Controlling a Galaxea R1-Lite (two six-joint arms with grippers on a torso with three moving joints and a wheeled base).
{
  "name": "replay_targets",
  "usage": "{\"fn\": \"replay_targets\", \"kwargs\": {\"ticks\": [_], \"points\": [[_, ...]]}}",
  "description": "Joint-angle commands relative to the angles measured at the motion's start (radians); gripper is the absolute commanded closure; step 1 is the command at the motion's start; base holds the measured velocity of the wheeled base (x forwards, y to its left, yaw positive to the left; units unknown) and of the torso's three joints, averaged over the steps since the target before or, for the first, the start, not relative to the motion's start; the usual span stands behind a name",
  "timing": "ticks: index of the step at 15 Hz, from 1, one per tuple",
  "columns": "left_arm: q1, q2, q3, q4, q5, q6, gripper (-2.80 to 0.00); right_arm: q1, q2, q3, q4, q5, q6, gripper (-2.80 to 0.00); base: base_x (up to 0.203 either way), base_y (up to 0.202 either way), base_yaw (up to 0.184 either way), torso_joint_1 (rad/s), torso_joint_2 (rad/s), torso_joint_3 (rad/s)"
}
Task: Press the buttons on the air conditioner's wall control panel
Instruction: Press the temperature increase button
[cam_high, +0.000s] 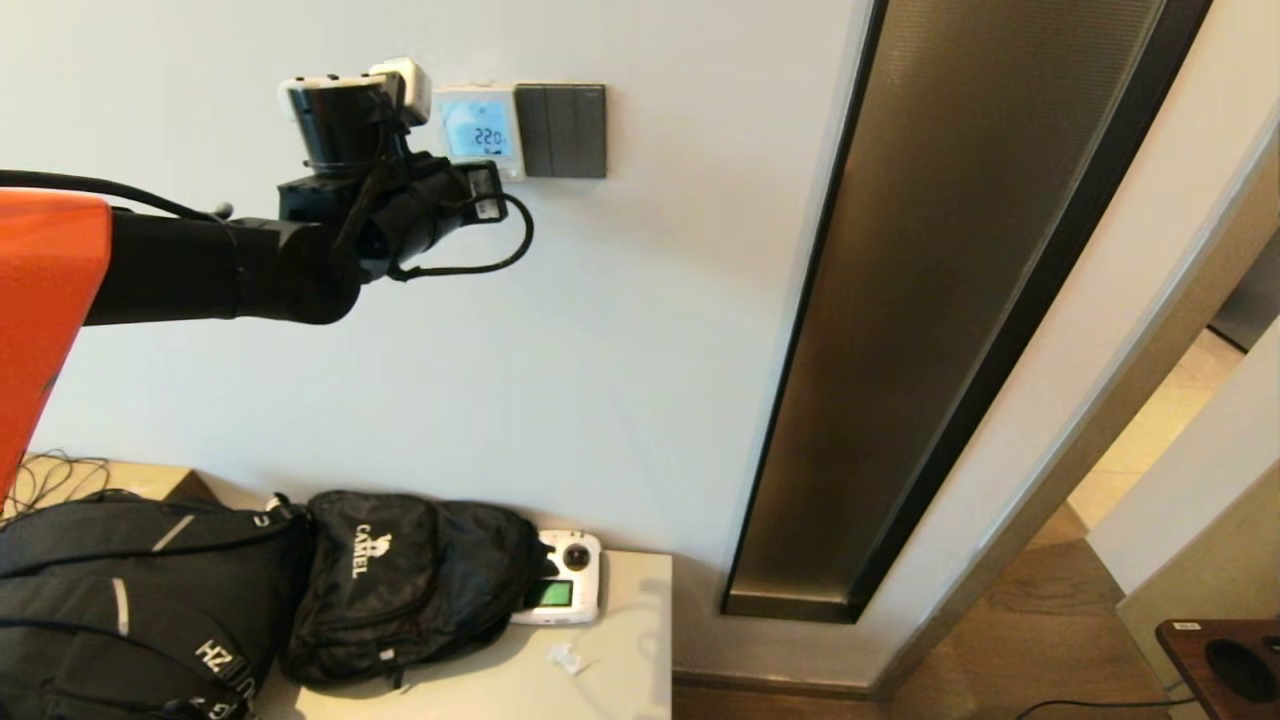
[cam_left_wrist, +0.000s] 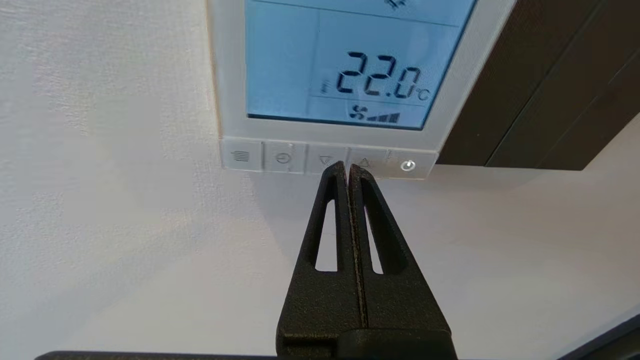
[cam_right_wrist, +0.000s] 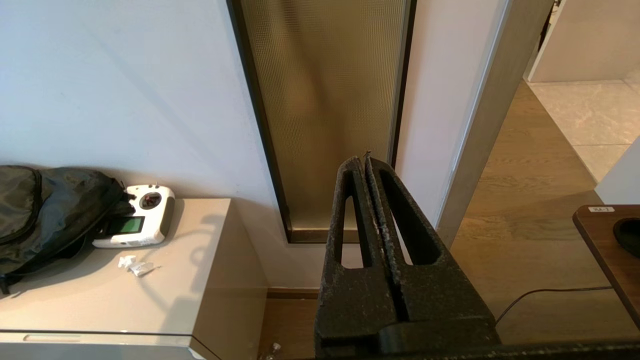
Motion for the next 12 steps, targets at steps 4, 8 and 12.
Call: {"fn": "replay_targets", "kwargs": {"ticks": [4, 8, 12], "points": [[-0.007, 0.04, -0.051, 0.006, 0.0, -0.001, 0.0, 0.001, 0.001, 0.0, 0.0, 0.0, -0.001, 0.0, 0.0, 0.0, 0.0, 0.0, 0.0, 0.0], [-0.016, 0.038, -0.048, 0.013, 0.002, -0.002, 0.0, 0.001, 0.001, 0.0, 0.0, 0.0, -0.001, 0.0, 0.0, 0.0, 0.0, 0.0, 0.0, 0.0], [-0.013, -0.017, 0.045, -0.012, 0.002, -0.009, 0.0, 0.0, 0.001, 0.0, 0.0, 0.0, -0.001, 0.0, 0.0, 0.0, 0.0, 0.0, 0.0, 0.0]]}}
